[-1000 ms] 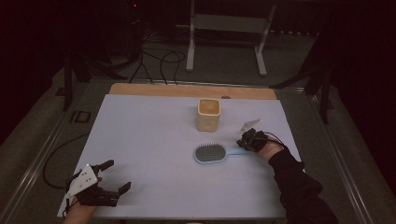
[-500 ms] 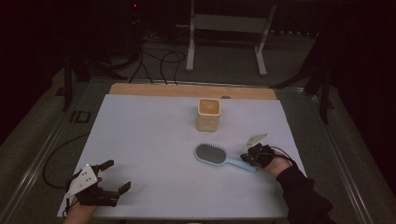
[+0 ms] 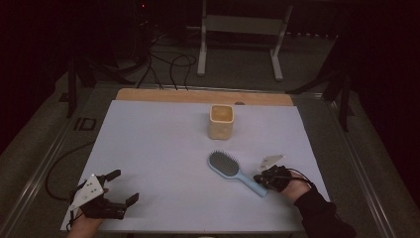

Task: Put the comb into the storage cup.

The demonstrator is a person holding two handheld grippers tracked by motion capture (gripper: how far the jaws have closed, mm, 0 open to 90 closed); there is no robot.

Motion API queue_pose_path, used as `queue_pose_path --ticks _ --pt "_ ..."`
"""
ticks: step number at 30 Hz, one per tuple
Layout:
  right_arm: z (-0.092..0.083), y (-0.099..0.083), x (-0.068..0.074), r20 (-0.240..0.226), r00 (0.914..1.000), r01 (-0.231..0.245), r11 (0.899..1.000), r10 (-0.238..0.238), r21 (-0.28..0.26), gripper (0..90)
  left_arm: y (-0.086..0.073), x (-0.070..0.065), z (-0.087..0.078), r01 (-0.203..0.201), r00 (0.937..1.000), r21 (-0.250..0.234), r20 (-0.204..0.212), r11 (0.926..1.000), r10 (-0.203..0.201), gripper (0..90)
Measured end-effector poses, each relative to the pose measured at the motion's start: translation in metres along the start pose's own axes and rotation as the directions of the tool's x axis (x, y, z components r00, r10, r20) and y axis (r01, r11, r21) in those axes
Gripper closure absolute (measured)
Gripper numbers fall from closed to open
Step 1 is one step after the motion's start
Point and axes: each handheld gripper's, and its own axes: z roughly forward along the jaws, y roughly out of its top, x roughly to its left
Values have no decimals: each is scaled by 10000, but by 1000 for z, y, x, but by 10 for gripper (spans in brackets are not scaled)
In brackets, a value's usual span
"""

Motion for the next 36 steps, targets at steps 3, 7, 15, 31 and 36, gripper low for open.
queue_pose_path --ticks 3,7,15,31,36 --pt "1 1 5 -130 9999 104 9999 -103 14 900 0 0 0 14 10000 -40 11 10000 -14 0" --pt "1 2 11 -128 9997 191 9998 -191 -8 900 0 -1 0 -10 10000 -13 -14 10000 10 0" --pt "0 3 19 -220 9991 356 9994 -355 38 900 1 0 0 16 10000 -62 -15 10000 -16 0" --pt "-17 8 15 616 9971 -427 9988 442 -259 892 1 -1 0 17 10000 -50 -15 10000 -17 0" --pt "-27 16 19 739 9963 -405 9983 436 -429 892 1 -1 0 13 10000 -36 -25 10000 -13 0"
